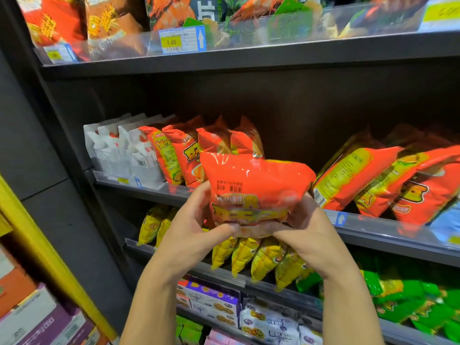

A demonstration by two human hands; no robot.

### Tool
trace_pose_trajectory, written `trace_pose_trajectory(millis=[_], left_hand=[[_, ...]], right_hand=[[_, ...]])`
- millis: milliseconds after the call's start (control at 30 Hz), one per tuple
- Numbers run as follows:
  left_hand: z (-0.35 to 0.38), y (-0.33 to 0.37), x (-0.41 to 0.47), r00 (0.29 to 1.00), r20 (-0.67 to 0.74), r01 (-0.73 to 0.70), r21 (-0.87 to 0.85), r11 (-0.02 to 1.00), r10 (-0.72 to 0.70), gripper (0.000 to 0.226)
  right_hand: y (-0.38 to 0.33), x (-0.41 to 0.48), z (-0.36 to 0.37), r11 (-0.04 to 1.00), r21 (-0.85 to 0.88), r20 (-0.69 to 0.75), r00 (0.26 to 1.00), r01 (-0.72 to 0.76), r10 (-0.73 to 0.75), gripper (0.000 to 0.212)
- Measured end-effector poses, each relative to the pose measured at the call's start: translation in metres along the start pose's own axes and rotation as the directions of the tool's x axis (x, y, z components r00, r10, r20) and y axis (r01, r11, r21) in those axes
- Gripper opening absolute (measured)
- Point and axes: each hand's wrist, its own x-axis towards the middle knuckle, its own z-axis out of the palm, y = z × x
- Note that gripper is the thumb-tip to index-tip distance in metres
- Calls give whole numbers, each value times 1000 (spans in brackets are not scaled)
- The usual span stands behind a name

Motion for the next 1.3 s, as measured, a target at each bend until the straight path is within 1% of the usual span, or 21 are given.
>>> trace_pose_trajectory(millis=[67,200,233,267,333,400,467,533,567,600,633,667,700,767,833,900,967,1033,1100,1200,1300], left_hand=[[-2,5,-1,1000,-11,11,-41,999,-11,66],[0,21,14,975,-10,214,-189,958,-220,54],[-1,23,16,971,29,239,-225,945,-239,46],[-1,24,15,974,124,217,-275,937,-189,40],[-3,24,24,975,144,213,-411,887,-168,45],[0,36,42,964,121,267,-465,844,-238,47],[0,44,47,933,90,351,-424,835,-347,50],[2,47,56,895,51,423,-412,807,-443,70],[3,46,52,889,58,430,-444,786,-454,67],[5,49,49,906,43,393,-454,800,-421,52],[2,46,43,946,39,300,-489,819,-323,33],[4,47,39,957,42,270,-495,826,-288,21],[6,47,33,960,56,269,-450,852,-274,21],[9,50,25,956,46,283,-401,871,-289,36],[18,55,22,934,-92,289,-374,881,-345,57],[14,46,15,935,-268,193,-159,968,-231,63],[11,45,16,931,-360,61,10,998,-54,51],[15,48,14,951,-308,-6,-34,999,-5,49],[23,47,11,979,-202,-10,-51,999,0,63],[30,45,11,987,-160,2,-41,999,-8,81],[28,44,8,984,-176,-21,-67,998,9,71]], right_hand=[[-5,0,-1,999,7,24,998,-53,53,52],[-24,13,6,964,137,60,973,-230,223,52],[-30,18,9,944,177,61,960,-280,273,53],[-35,23,12,921,219,58,947,-321,316,52],[-43,31,12,877,294,49,923,-380,383,42],[-49,37,10,861,292,64,907,-416,416,37],[-52,41,7,861,271,77,902,-430,426,36],[-53,49,7,857,287,100,903,-429,418,38],[-52,52,8,849,290,135,897,-441,420,37],[-51,53,9,837,317,155,895,-446,418,46],[-49,53,11,818,351,155,889,-457,430,61],[-50,49,13,794,389,150,883,-467,445,67],[-48,43,15,776,438,157,888,-454,432,64],[-47,31,17,731,538,180,904,-420,388,56],[-43,24,15,727,573,153,921,-379,360,52],[-40,22,16,783,531,63,937,-322,343,56],[-40,22,20,857,455,-36,957,-241,288,62],[-42,23,26,920,359,-116,970,-157,212,65],[-44,24,32,962,259,-154,980,-82,125,64],[-46,22,40,982,187,-73,997,-24,38,55],[-47,12,41,979,203,-32,999,-21,28,53]])
